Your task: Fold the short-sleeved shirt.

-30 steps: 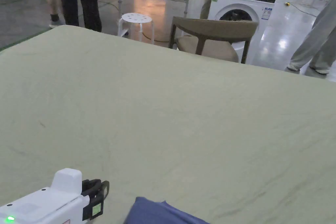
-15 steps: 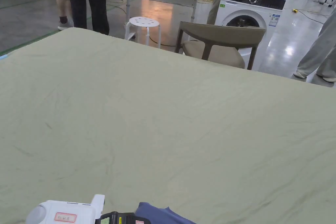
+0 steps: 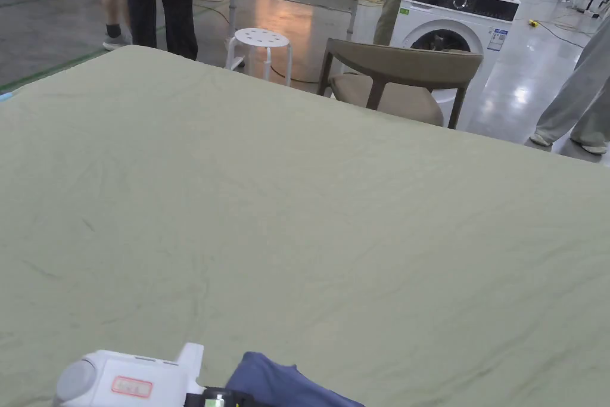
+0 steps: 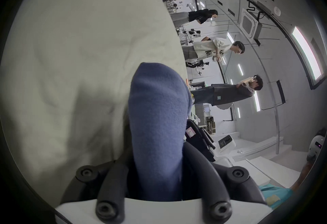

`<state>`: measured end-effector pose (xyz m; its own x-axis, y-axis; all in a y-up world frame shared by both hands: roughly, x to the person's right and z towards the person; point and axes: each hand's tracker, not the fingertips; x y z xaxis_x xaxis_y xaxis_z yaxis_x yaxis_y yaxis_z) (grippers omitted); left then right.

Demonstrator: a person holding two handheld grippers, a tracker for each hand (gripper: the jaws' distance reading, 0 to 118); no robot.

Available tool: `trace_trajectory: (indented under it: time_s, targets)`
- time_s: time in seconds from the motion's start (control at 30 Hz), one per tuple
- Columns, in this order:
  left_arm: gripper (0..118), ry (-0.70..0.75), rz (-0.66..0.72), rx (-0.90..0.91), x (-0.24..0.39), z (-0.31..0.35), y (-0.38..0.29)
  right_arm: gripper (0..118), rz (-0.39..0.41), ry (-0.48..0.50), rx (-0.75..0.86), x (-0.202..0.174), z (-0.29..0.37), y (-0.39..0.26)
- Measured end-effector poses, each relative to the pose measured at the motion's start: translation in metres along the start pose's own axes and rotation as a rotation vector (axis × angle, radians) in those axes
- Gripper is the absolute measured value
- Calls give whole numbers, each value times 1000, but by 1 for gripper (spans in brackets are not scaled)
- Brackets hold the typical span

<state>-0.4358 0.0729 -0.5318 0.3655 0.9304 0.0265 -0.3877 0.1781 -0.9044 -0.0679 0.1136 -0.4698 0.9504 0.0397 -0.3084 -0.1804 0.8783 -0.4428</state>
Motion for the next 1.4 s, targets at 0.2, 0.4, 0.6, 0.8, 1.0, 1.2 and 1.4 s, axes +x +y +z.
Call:
trace_trajectory:
  time_s: [0.2,0.4,0.6,0.8,1.0,1.2,1.4]
  targets:
    - [16,151,-99,51,30,95,45,0,6,-34,86,28,-11,57]
    - [16,410,-131,121,50,216,100,0,9,-125,174,64,-22,108]
    - [16,687,-122,196,56,307,136,0,-5,-194,226,87,-20,138]
    - [16,897,-30,163,14,328,146,0,-17,-200,211,89,-20,128]
    - [16,997,-32,182,6,347,147,0,-31,-201,181,90,-19,114]
    - [37,1122,-45,211,1,356,154,0,-46,-195,166,91,-22,110]
    - [67,1438,-241,238,37,345,144,0,-40,-194,176,93,-19,112]
